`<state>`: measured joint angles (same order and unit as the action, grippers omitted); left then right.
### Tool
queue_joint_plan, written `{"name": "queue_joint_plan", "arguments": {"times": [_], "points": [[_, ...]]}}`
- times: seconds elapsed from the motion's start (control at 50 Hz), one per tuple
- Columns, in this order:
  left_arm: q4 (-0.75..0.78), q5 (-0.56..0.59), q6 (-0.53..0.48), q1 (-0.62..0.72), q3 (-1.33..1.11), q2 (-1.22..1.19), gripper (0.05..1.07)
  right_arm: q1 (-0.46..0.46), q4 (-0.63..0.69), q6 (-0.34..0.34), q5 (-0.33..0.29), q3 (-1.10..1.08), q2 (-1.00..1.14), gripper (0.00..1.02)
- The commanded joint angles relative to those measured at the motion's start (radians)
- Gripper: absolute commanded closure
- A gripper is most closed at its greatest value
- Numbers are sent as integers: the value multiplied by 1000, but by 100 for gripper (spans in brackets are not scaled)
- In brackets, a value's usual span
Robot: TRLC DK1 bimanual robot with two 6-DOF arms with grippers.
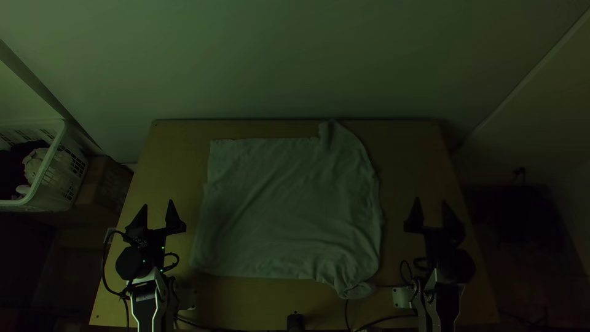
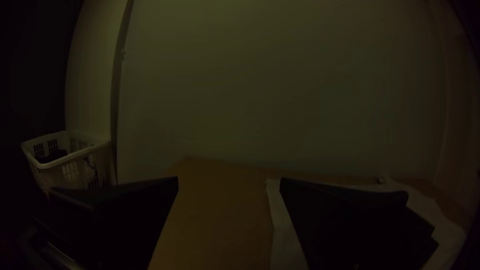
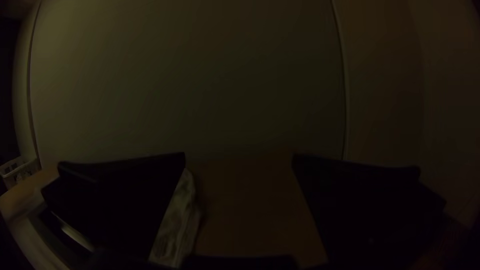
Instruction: Fold the t-shirt
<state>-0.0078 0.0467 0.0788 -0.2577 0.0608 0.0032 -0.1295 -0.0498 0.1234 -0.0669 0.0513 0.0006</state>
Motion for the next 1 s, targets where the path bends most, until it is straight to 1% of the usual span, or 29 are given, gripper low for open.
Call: {"name": "queue_joint_plan", "arguments": {"times": [0.0, 0.1, 0.22, 0.44, 0.72, 0.86, 0.98], "points": [[-58, -2, 22, -11, 30, -5, 9, -13, -62, 18, 10, 70, -4, 4], [-61, -2, 18, -17, 66, -3, 10, -28, -136, 13, 12, 110, 33, 4], [-43, -2, 7, -9, 111, 24, 10, -28, -171, 13, 12, 213, 174, 4], [8, -2, 3, -6, 283, 248, 10, -28, -242, 10, 12, 397, 426, 4], [11, -2, 15, 5, 614, 598, 9, -28, -242, 9, 12, 625, 685, 4], [9, -2, 12, 21, 757, 758, 10, -10, -239, 10, 12, 725, 805, 4], [-17, -2, 13, 41, 879, 888, 10, 13, -203, 10, 12, 829, 914, 4]]}}
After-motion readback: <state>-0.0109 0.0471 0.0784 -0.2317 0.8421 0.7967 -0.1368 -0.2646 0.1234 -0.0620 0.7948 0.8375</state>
